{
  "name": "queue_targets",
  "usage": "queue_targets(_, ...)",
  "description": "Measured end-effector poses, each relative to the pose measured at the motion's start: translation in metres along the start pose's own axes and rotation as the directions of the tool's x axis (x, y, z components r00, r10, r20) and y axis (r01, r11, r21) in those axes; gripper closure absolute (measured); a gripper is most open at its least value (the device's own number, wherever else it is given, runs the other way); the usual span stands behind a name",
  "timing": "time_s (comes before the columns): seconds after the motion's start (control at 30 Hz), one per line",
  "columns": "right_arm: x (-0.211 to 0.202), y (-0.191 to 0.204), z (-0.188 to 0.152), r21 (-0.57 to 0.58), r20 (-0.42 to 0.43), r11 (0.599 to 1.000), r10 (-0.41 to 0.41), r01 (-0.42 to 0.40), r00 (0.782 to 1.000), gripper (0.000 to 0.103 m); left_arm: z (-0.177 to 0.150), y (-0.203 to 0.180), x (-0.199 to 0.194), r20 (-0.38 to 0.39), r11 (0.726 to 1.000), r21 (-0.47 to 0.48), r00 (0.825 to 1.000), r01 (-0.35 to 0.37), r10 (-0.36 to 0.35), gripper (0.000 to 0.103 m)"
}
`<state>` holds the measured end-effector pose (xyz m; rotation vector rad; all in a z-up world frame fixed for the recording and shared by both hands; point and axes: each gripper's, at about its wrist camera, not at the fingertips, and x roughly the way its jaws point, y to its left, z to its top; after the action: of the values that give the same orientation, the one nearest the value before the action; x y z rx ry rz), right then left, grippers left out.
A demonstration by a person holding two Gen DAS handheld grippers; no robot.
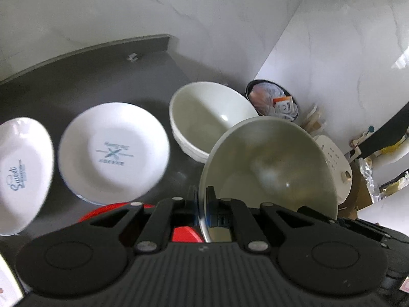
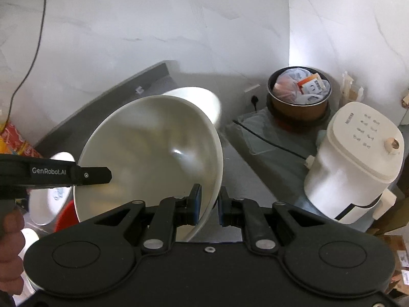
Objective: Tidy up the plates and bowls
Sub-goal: 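Lift the held white bowl and lower it into the red bowl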
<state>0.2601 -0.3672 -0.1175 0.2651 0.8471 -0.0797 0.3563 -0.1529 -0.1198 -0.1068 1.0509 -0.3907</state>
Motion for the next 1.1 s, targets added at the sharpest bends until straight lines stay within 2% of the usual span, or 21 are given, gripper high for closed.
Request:
queue_targets(0.13, -0.007, 0.020, -0.003, -0.020, 0.020, 1.000, 0.017, -0.017, 1.000, 0.090, -0.002, 0.020, -0.021, 0.023, 1.000, -0.014, 1.000, 0.019, -0.019, 0.098)
queue_targets(0.27, -0.011, 0.040, -0.007, -0.037, 0.026, 0.999, 0.037, -0.036, 0.999, 0.089, -0.005, 0.035, -0.038, 0.045, 1.000, -0.011, 0.999, 0.001, -0.001, 0.098)
queue_targets(0.53, -0.012, 0.073, -0.017, -0.073, 0.014, 0.995, 0.073, -0.072, 0.997, 0.089, -0.014, 0.067, -0.059, 0.053, 0.998, -0.064, 0.998, -0.025, 0.029, 0.098)
queue_targets(0.8, -0.008, 0.096, -0.027, -0.106, -0.029, 0.990, 0.093, -0.096, 0.995, 0.089, -0.029, 0.091, -0.069, 0.029, 0.993, -0.105, 0.998, -0.060, 0.063, 0.098)
queue_targets(1.1, -0.001, 0.108, -0.038, -0.133, -0.101, 0.986, 0.085, -0.098, 0.991, 0.089, -0.046, 0.102, -0.063, -0.040, 0.988, -0.133, 0.996, -0.083, 0.078, 0.098)
